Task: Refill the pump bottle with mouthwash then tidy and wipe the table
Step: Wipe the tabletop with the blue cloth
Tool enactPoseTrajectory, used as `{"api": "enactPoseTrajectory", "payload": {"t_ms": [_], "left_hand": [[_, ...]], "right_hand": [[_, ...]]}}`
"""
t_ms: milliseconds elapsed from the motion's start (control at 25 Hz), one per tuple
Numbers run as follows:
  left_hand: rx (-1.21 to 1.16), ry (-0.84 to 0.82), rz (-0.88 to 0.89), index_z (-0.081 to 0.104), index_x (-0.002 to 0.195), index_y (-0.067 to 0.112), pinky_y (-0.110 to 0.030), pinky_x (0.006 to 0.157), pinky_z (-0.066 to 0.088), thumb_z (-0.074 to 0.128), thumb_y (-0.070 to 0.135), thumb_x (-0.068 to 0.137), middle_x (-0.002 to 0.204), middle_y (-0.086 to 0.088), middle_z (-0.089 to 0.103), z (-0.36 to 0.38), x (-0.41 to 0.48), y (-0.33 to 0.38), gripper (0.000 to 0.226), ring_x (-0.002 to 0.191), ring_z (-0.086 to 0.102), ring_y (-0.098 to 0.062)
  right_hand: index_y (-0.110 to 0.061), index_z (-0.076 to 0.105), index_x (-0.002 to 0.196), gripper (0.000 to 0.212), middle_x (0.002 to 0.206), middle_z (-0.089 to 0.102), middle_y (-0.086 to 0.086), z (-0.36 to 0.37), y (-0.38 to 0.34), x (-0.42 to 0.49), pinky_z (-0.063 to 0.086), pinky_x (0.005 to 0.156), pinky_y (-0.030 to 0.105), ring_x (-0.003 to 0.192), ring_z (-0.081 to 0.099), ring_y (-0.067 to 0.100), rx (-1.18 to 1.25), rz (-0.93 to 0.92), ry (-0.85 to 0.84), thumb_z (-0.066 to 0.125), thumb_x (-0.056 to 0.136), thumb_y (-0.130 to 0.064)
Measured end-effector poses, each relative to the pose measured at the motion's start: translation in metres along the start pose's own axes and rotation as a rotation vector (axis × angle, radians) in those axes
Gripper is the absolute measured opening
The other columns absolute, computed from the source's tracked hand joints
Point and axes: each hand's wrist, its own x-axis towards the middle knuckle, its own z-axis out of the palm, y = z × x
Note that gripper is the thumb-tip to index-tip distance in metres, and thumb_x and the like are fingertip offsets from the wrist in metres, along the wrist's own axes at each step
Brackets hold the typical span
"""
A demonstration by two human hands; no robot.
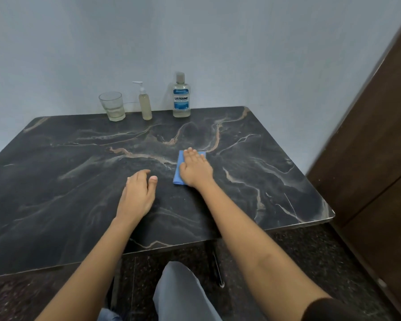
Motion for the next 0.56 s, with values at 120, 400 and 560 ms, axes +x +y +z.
{"api": "enactPoseTrajectory", "payload": {"t_ms": [120, 400, 560], "left_hand": [[0.046, -0.024, 0.044, 0.048, 0.133, 0.002, -0.048, 0.112, 0.03, 0.035, 0.033, 0.103, 0.134, -0.016, 0.053, 0.008, 0.008, 0.009, 0.045, 0.129, 0.043, -0.033], [0.044, -0.037, 0.064, 0.048, 0.132, 0.002, -0.049, 0.114, 0.027, 0.034, 0.034, 0.103, 0.134, -0.017, 0.054, 0.013, 0.001, 0.008, 0.046, 0.129, 0.044, -0.035], [0.017, -0.027, 0.057, 0.048, 0.132, 0.003, -0.049, 0.108, 0.034, 0.035, 0.035, 0.103, 0.132, -0.017, 0.055, 0.007, -0.004, 0.002, 0.046, 0.127, 0.045, -0.035]], "right_hand": [[-0.004, 0.018, 0.151, 0.056, 0.16, 0.015, 0.011, -0.027, 0.064, 0.01, 0.008, 0.12, 0.036, 0.148, 0.014, 0.021, -0.023, 0.143, 0.069, 0.022, 0.099, -0.022], [-0.002, 0.015, 0.151, 0.056, 0.16, 0.011, 0.013, -0.072, 0.185, -0.074, 0.007, 0.121, 0.037, 0.148, 0.011, 0.023, -0.089, 0.491, 0.168, 0.018, 0.099, -0.022], [-0.003, 0.009, 0.152, 0.058, 0.161, 0.006, 0.011, -0.061, 0.165, -0.143, 0.002, 0.121, 0.037, 0.149, 0.005, 0.021, -0.093, 0.674, 0.18, 0.018, 0.099, -0.027]]}}
